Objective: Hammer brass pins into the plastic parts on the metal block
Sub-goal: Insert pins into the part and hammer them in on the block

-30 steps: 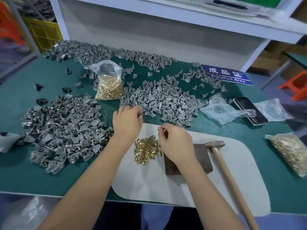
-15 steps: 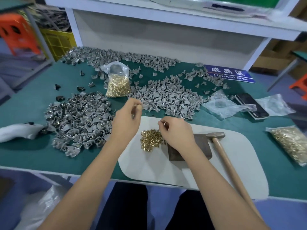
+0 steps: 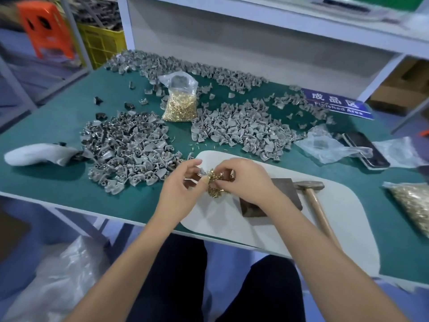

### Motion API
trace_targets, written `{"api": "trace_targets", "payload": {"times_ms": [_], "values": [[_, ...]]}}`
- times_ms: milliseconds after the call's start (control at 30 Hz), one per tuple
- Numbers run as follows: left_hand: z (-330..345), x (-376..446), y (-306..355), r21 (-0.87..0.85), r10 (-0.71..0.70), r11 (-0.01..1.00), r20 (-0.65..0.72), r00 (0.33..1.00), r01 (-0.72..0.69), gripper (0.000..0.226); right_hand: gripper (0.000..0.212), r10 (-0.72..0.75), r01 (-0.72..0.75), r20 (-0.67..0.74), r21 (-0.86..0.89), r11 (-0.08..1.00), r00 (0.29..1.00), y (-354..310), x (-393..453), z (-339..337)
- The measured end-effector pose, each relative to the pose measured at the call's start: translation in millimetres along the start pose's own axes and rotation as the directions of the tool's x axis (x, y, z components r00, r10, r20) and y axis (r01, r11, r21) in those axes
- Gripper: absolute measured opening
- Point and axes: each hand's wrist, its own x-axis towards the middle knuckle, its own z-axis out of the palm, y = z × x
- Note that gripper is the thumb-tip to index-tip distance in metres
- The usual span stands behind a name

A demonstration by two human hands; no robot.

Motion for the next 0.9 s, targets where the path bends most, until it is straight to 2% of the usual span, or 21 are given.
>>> {"api": "trace_targets", "payload": {"times_ms": [100, 200, 367, 467, 533, 633, 700, 800, 833, 900], "values": [[1.0, -0.1, -1.1, 0.076, 0.067, 0.995, 0.042, 0.997, -0.07, 0.029, 0.032, 0.053, -0.053, 0.035, 0.011, 0.999, 0.998, 0.7, 4.1, -0.9], [2.3, 0.1, -3.3, 0.075, 0.095, 0.992, 0.066, 0.993, -0.1, 0.029, 0.041, 0.088, -0.088, -0.028, -0.013, 0.996, 0.996, 3.5, 5.1, 0.5], [1.9, 0.7, -5.4, 0.079, 0.096, 0.991, 0.099, 0.99, -0.104, 0.019, 0.023, 0.211, -0.216, -0.14, -0.023, 0.976, 0.967, 2.8, 3.2, -1.3], [2.6, 1.2, -2.8, 0.055, 0.083, 0.995, 0.085, 0.993, -0.088, 0.012, 0.026, 0.339, -0.36, -0.195, -0.083, 0.929, 0.92, -0.8, 1.1, 2.3], [3.9, 1.3, -1.8, 0.061, 0.076, 0.995, 0.077, 0.994, -0.08, 0.009, 0.033, 0.419, -0.445, -0.237, -0.064, 0.893, 0.876, -3.5, -0.5, 4.6], [4.8, 0.9, -0.9, 0.088, 0.068, 0.993, 0.078, 0.995, -0.074, 0.007, 0.043, 0.411, -0.419, -0.232, 0.013, 0.908, 0.882, -8.2, -5.3, 4.3], [3.8, -0.3, 0.2, 0.08, 0.061, 0.995, 0.077, 0.995, -0.067, 0.009, 0.046, 0.412, -0.393, -0.222, 0.125, 0.911, 0.884, -8.6, -8.2, -1.8], [2.2, -1.3, 1.4, 0.064, 0.055, 0.996, 0.084, 0.995, -0.06, 0.012, 0.037, 0.477, -0.389, -0.273, 0.32, 0.864, 0.835, 1.5, -13.6, -18.2], [1.9, -1.7, 1.7, 0.058, 0.054, 0.997, 0.086, 0.995, -0.059, 0.012, 0.033, 0.483, -0.391, -0.32, 0.312, 0.866, 0.815, 6.0, -17.2, -23.0], [2.2, -1.8, 1.5, 0.057, 0.053, 0.997, 0.086, 0.995, -0.058, 0.011, 0.029, 0.455, -0.434, -0.41, 0.147, 0.889, 0.791, 14.9, -27.6, -27.8]]}}
